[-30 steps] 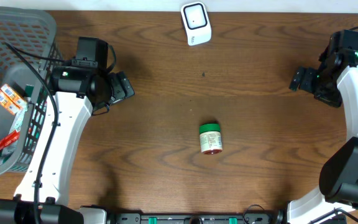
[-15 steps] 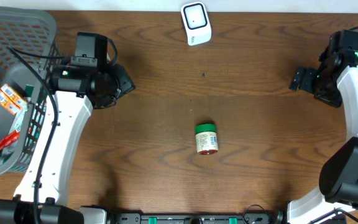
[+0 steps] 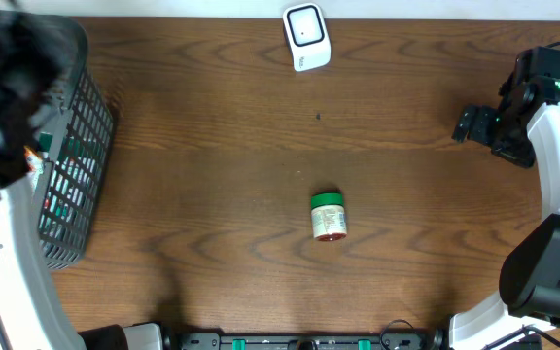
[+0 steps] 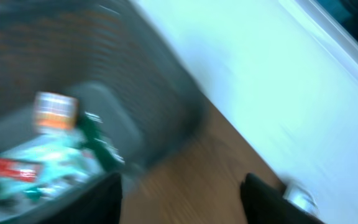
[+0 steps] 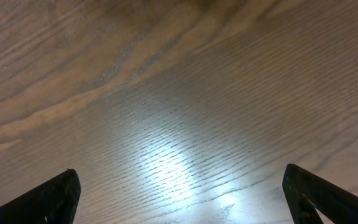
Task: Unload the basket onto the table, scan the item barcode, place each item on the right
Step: 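Reach the left gripper into the basket and grasp two orange boxes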
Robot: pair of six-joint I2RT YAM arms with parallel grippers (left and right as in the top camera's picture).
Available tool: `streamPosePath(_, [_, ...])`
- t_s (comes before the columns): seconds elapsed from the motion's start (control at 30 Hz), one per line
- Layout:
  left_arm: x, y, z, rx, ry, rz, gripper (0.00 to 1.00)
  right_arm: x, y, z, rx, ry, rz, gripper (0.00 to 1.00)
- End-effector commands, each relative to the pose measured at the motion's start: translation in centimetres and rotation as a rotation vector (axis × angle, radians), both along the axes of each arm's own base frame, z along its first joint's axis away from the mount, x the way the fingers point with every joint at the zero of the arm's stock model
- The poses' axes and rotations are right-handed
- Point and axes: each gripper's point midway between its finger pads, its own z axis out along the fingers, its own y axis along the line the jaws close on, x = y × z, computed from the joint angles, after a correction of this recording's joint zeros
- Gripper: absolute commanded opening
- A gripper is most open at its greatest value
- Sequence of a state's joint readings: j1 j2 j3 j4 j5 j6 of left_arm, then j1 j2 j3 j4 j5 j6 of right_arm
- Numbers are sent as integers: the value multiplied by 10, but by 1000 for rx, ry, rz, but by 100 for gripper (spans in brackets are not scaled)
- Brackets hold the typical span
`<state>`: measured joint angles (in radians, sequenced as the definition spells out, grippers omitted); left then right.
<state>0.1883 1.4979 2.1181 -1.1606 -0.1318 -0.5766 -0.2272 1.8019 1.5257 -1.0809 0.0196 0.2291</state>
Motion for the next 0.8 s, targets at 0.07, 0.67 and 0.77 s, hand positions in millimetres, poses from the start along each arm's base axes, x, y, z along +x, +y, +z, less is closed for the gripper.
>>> streamPosePath(0.07, [-8, 92, -38, 61, 147, 289, 75, 2, -2, 8, -16, -20, 7, 99])
streamPosePath(0.67, [14, 191, -260, -108, 744, 266, 86, 2, -2, 8, -16, -20, 7, 99])
streamPosePath(0.77, [17, 196, -287, -131, 791, 264, 86, 2, -2, 8, -16, -21, 7, 99])
